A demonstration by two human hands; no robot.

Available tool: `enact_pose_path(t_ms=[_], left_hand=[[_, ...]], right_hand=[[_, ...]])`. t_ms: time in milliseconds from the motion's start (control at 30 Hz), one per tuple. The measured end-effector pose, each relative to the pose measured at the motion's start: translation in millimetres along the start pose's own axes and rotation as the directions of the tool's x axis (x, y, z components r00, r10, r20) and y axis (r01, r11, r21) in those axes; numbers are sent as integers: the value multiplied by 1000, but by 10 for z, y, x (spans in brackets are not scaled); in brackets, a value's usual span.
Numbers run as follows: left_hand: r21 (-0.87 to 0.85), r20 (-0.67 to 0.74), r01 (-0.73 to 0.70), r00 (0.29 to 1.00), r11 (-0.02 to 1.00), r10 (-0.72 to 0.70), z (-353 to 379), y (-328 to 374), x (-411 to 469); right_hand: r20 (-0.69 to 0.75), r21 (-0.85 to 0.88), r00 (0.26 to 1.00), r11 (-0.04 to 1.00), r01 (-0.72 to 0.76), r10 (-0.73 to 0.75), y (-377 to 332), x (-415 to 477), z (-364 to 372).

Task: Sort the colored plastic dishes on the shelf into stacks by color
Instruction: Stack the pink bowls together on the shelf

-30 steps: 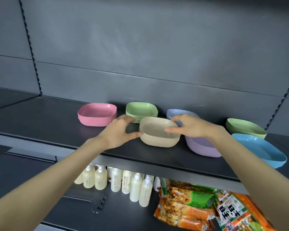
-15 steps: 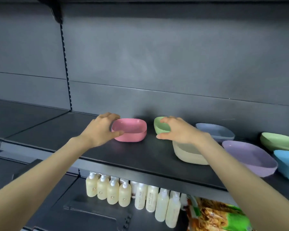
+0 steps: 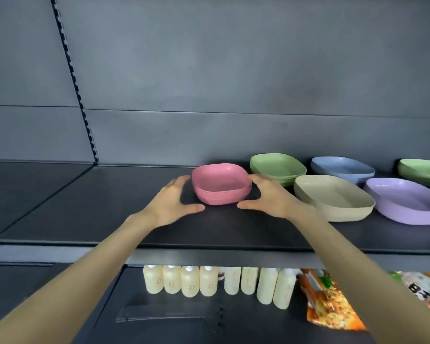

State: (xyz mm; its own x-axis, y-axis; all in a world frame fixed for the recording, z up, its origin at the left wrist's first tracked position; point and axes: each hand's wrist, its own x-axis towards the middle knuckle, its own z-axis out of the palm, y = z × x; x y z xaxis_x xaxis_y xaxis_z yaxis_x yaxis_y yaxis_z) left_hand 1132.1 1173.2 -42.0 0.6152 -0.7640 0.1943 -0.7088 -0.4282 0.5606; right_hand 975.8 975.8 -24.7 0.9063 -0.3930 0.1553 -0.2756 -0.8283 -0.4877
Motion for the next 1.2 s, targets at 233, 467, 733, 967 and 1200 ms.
enact_pose_path(t_ms=[233,467,733,967,1200], left_hand=[[-155,66,23,998,988,-13,121,-145,222],[-145,51,27,998,989,-20,233,-192,324],[-242,-12,-28,1000,970,26,261,-226,328],[-377,-111,-77,993,923,37,58,-367,287],[-516,-114,-39,993,856,-23,-461,-765,295]], right_hand=[[-65,162,997,986,-41,52,82,133,113],[-81,385,996,923,1,33,208,289,230],[-124,487,992,870,77,-18,249,296,304],[-151,510,984,845,162,-98,85,496,334],[-123,480,981,856,190,-148,-457,931,508]])
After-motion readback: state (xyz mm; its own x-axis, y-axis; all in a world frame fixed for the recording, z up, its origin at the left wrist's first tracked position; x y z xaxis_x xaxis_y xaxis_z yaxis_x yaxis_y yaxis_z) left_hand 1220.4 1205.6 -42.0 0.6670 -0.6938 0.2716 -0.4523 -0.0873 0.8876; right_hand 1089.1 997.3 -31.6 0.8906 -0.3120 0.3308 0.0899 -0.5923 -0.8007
